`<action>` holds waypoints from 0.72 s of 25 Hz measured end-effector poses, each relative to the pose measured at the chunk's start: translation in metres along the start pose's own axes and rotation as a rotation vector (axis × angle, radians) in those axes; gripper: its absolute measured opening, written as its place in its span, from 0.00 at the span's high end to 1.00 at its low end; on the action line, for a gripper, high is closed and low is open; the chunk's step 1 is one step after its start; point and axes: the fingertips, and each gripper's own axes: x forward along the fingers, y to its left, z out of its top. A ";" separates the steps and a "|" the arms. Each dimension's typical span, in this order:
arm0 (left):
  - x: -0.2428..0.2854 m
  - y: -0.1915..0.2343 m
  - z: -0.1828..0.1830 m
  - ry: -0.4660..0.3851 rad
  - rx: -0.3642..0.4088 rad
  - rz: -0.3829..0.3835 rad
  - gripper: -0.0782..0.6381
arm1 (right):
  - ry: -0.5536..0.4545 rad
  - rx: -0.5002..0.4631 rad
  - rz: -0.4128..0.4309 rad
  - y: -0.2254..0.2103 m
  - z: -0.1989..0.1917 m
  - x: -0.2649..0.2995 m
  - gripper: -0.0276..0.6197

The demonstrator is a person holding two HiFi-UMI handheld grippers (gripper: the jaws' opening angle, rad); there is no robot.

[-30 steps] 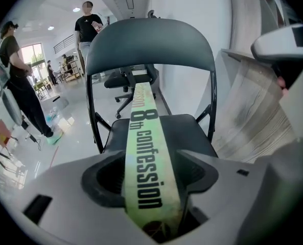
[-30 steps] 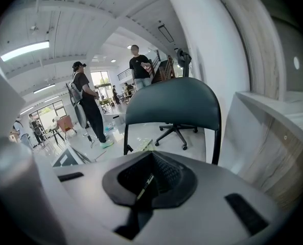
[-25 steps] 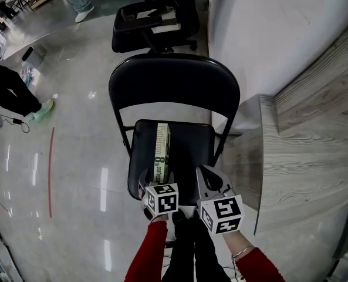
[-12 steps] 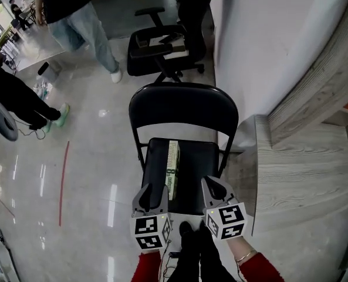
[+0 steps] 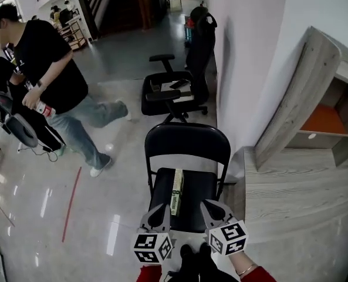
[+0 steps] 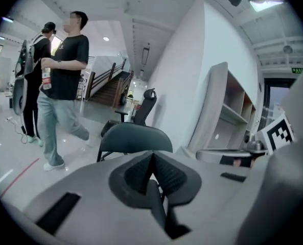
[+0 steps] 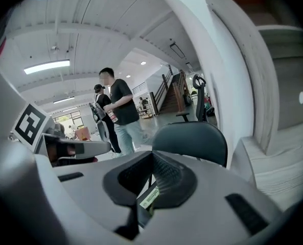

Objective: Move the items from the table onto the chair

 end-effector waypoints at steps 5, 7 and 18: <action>-0.010 -0.012 0.007 -0.005 0.077 -0.001 0.88 | -0.017 -0.020 0.010 0.005 0.007 -0.013 0.95; -0.014 -0.014 0.007 -0.005 0.082 -0.005 0.88 | -0.025 -0.023 0.010 0.006 0.009 -0.017 0.95; -0.027 -0.025 0.008 -0.038 0.109 -0.025 0.88 | -0.031 -0.041 0.027 0.020 0.008 -0.031 0.95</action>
